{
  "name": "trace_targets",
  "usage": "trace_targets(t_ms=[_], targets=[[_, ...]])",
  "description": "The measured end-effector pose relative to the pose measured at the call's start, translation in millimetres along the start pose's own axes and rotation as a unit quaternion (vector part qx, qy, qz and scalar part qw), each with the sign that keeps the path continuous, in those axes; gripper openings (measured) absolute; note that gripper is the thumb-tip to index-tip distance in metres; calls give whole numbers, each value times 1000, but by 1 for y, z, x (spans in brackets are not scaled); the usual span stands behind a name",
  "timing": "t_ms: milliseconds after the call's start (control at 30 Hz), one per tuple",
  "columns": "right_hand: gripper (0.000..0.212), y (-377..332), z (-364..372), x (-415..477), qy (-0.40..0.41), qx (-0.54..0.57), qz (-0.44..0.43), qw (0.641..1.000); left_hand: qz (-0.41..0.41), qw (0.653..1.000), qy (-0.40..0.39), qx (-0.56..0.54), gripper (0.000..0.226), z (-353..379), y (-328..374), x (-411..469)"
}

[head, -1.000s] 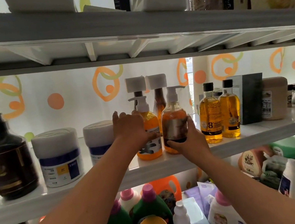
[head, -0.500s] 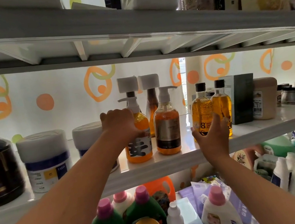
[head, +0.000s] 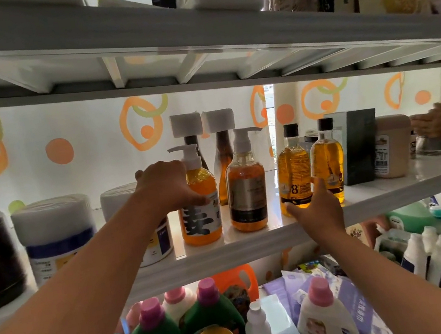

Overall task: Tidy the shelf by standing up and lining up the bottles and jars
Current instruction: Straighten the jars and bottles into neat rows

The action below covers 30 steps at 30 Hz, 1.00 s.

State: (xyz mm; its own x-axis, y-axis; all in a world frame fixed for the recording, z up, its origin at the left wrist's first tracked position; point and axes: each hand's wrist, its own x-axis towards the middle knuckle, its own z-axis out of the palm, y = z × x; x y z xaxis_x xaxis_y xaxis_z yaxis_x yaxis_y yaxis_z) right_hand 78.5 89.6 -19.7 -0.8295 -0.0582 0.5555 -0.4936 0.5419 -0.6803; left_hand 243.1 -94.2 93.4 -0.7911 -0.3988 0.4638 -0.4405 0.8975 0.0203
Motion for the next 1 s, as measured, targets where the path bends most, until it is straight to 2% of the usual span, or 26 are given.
trace_targets(t_ms=[333, 400, 433, 500, 533, 600, 700, 800, 1000], targets=[[70, 2, 7, -1, -24, 46, -6, 999, -33, 996, 34, 74, 66, 7, 10, -13], [65, 5, 4, -2, -15, 64, -15, 998, -52, 989, 97, 103, 74, 7, 18, -20], [58, 8, 1, -1, 9, 65, -27, 997, -51, 982, 154, 96, 73, 7, 23, -24], [42, 15, -8, 3, 92, 65, -45, 993, -9, 963, 269, 30, 54, 4, 37, -32], [41, 19, -13, 7, 128, 61, -41, 989, 25, 954, 299, -7, 44, 3, 43, -34], [55, 25, -24, 18, 141, 37, -4, 989, 81, 952, 291, -52, 30, 6, 55, -35], [76, 34, -30, 33, 36, 27, 55, 997, 111, 960, 250, -62, 26, 19, 63, -30], [72, 43, -30, 42, -36, 40, 69, 996, 94, 963, 246, -61, 26, 31, 61, -24], [68, 41, -34, 38, -27, 34, 45, 998, 76, 962, 249, -85, 26, 44, 60, -22]])
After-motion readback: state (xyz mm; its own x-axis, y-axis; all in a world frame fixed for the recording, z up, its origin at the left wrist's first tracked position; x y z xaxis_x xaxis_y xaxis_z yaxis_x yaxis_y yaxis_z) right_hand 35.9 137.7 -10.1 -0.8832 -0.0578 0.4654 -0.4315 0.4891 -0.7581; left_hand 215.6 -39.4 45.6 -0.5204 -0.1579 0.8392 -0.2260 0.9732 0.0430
